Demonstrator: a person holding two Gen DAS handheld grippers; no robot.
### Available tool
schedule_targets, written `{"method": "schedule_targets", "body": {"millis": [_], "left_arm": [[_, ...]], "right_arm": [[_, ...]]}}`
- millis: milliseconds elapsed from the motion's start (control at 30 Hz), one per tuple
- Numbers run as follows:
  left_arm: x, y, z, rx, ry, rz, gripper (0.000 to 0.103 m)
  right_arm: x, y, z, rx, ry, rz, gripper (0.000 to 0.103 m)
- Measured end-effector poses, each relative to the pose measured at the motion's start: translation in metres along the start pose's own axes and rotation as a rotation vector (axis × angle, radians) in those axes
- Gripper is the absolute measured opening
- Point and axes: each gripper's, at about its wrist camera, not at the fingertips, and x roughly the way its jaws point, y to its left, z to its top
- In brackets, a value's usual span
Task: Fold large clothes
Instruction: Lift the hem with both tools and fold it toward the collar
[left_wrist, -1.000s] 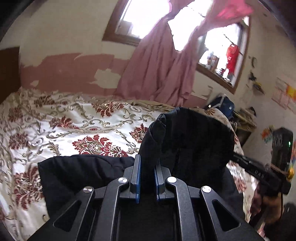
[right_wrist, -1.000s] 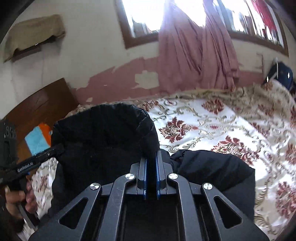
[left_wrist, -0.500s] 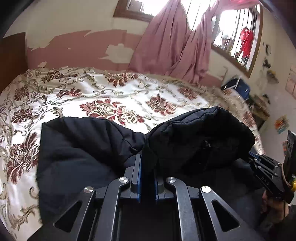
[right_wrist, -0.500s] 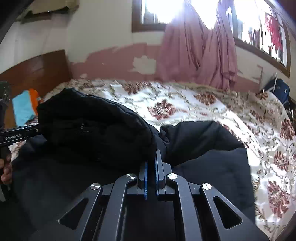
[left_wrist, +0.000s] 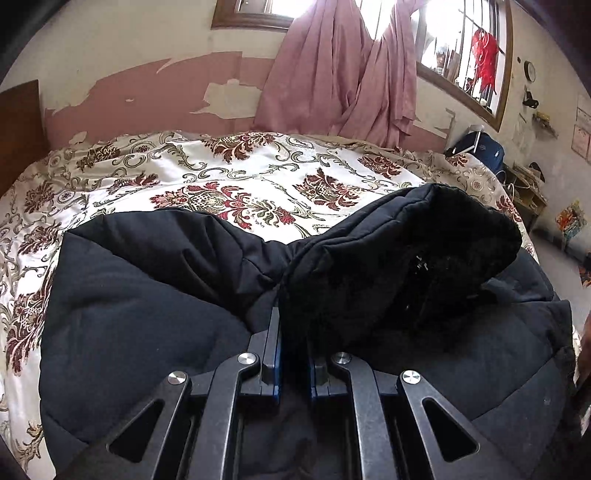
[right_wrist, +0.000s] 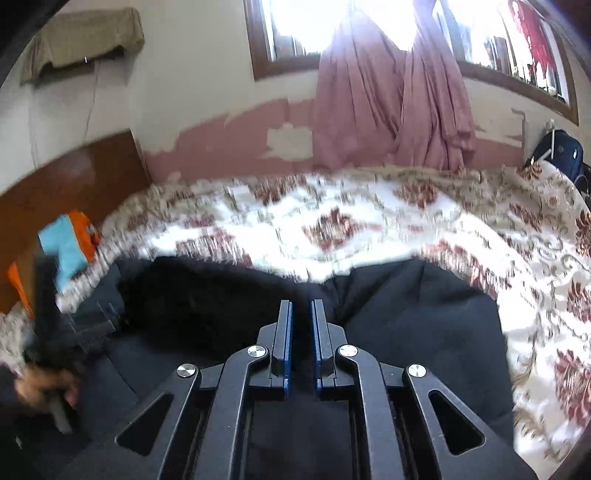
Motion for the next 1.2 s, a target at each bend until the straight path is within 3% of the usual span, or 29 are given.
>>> {"method": "schedule_targets", "body": {"millis": [100, 167, 267, 333, 400, 567, 600, 633, 667, 700, 800, 867, 967, 1033, 1200], "left_arm": [[-0.001, -0.001, -0.001, 0.008, -0.002, -0.003, 0.01], [-0.006, 0.0, 0.0, 0.003, -0.008, -0.034, 0.01], [-0.018, 0.005, 0.003, -0.008, -0.021, -0.09, 0.013], [-0.03, 0.007, 0.006, 0.003, -0.032, -0.121, 0.013], [-0.048, 0.009, 0.011, 0.019, -0.064, -0.159, 0.014], [-0.095, 0.006, 0.02, 0.037, -0.197, -0.284, 0.017], [-0.102, 0.003, 0.026, 0.035, -0.225, -0.309, 0.022], [-0.103, -0.003, 0.034, 0.043, -0.225, -0.286, 0.026], [-0.097, -0.01, 0.043, 0.055, -0.196, -0.272, 0.028], [-0.084, -0.02, 0.052, 0.078, -0.114, -0.286, 0.028], [-0.028, -0.045, 0.058, 0.162, 0.195, -0.3, 0.028], [0.007, -0.057, 0.048, 0.228, 0.365, -0.265, 0.023], [0.034, -0.062, 0.042, 0.255, 0.435, -0.206, 0.021], [0.053, -0.06, 0.045, 0.219, 0.465, -0.163, 0.02], [0.097, -0.065, 0.042, 0.25, 0.489, -0.072, 0.018]], "right_arm": [[0.018, 0.004, 0.035, 0.046, 0.038, 0.012, 0.009], [0.053, 0.01, 0.051, 0.094, 0.148, 0.064, 0.009], [0.096, 0.021, 0.042, 0.146, 0.334, 0.148, 0.009], [0.11, 0.033, 0.024, 0.1, 0.405, 0.149, 0.009], [0.107, 0.044, 0.007, 0.012, 0.398, 0.129, 0.009], [0.089, 0.042, -0.013, -0.044, 0.399, 0.16, 0.009], [0.084, 0.041, -0.015, -0.059, 0.401, 0.169, 0.009], [0.083, 0.041, -0.014, -0.069, 0.407, 0.172, 0.009], [0.08, 0.042, -0.016, -0.082, 0.422, 0.173, 0.009], [0.077, 0.039, -0.012, -0.089, 0.437, 0.177, 0.009], [0.07, 0.033, -0.007, -0.086, 0.503, 0.188, 0.009], [0.074, 0.028, -0.006, -0.096, 0.577, 0.194, 0.009], [0.095, 0.024, -0.014, -0.109, 0.654, 0.184, 0.009], [0.112, 0.022, -0.019, -0.095, 0.665, 0.164, 0.007], [0.151, 0.013, -0.036, -0.036, 0.652, 0.112, 0.0]]}}
